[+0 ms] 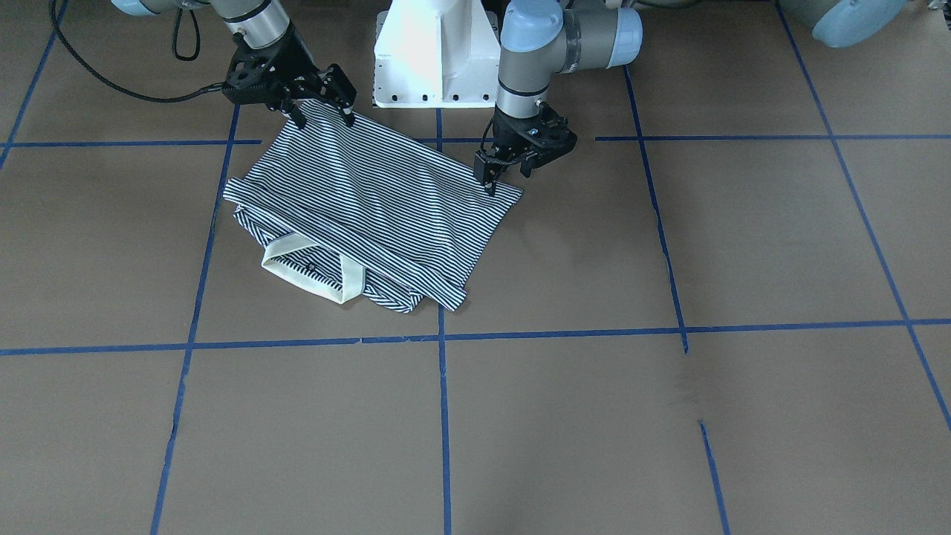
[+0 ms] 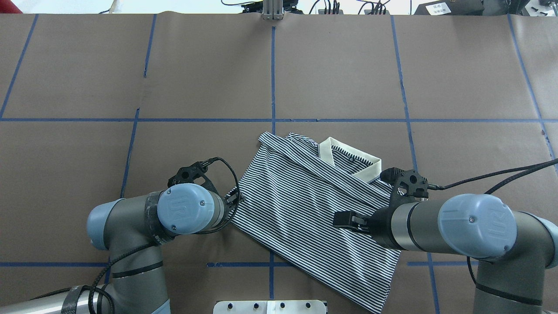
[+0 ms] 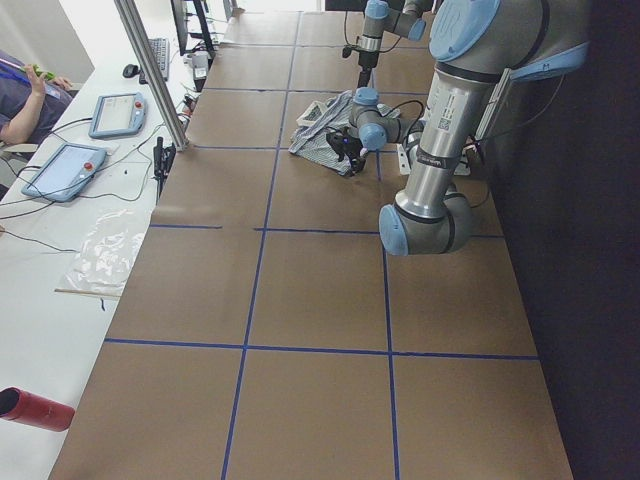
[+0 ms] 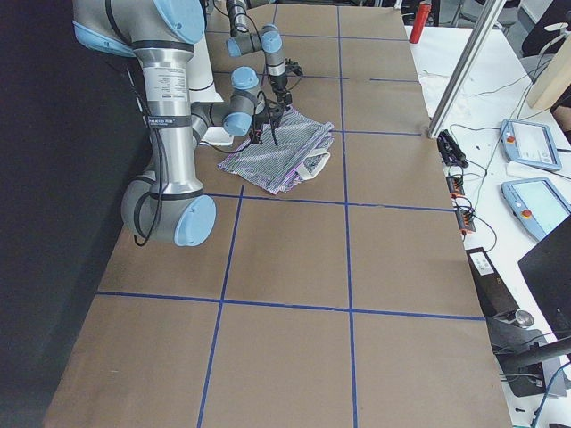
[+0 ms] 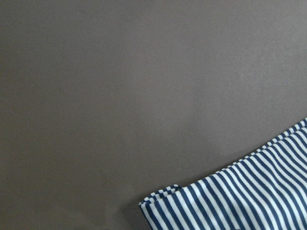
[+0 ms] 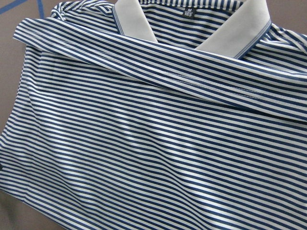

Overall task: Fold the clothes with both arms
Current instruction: 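Rotate the folded shirt with both grippers, turning the collar toward the right gripper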

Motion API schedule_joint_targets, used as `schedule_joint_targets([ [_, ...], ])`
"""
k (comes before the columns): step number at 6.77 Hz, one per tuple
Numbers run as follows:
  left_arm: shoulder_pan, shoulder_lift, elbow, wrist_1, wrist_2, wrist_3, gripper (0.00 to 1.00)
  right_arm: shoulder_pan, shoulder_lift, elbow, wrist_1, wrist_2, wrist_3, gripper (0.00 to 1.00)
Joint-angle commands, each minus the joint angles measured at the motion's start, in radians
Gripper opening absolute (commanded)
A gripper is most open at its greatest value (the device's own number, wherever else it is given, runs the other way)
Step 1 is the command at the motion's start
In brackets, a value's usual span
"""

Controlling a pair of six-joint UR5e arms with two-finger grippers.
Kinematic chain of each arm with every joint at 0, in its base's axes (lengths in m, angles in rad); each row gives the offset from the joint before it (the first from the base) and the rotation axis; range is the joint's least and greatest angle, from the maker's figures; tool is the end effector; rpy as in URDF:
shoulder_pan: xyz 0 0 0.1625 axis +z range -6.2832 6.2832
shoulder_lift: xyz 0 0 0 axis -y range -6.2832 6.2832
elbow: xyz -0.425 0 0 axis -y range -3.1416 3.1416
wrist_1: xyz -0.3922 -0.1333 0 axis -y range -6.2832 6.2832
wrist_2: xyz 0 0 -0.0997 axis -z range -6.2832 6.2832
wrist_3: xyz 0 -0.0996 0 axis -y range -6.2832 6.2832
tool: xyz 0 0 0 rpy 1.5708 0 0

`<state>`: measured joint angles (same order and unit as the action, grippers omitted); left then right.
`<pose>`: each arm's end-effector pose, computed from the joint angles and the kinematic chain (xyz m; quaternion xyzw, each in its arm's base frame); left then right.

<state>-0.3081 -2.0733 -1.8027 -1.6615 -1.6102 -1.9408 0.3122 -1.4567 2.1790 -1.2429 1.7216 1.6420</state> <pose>0.5673 -0.3163 0.2664 -0.0304 0.4001 -0.2972 0.8664 -0.4182 -0.2593 0.2879 -0.0046 -0.5041 0.1273 0.8542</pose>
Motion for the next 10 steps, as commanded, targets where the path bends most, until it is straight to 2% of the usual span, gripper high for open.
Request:
schedule_joint_targets([
  [1, 0.0, -0.002, 0.006, -0.001, 0.006, -0.018, 0.68, 0.002, -0.004, -0.002, -0.001, 0.004, -0.001, 1.0],
  [2, 0.0, -0.002, 0.008, -0.001, 0.006, -0.033, 0.43, 0.004, -0.005, -0.002, -0.001, 0.004, -0.001, 1.0],
  [3, 0.0, -0.002, 0.006, -0.001, 0.006, -0.033, 0.02, 0.004, -0.005, -0.002, -0.001, 0.004, -0.001, 1.0],
  [6, -0.008, -0.004, 0.005, -0.001, 0.006, -0.018, 0.0, 0.004, -0.007, -0.001, -0.001, 0.004, 0.001, 1.0],
  [10, -0.143, -0.008, 0.043, -0.001, 0.006, 0.032, 0.0, 0.007, -0.007, 0.001, -0.001, -0.003, 0.001, 1.0],
])
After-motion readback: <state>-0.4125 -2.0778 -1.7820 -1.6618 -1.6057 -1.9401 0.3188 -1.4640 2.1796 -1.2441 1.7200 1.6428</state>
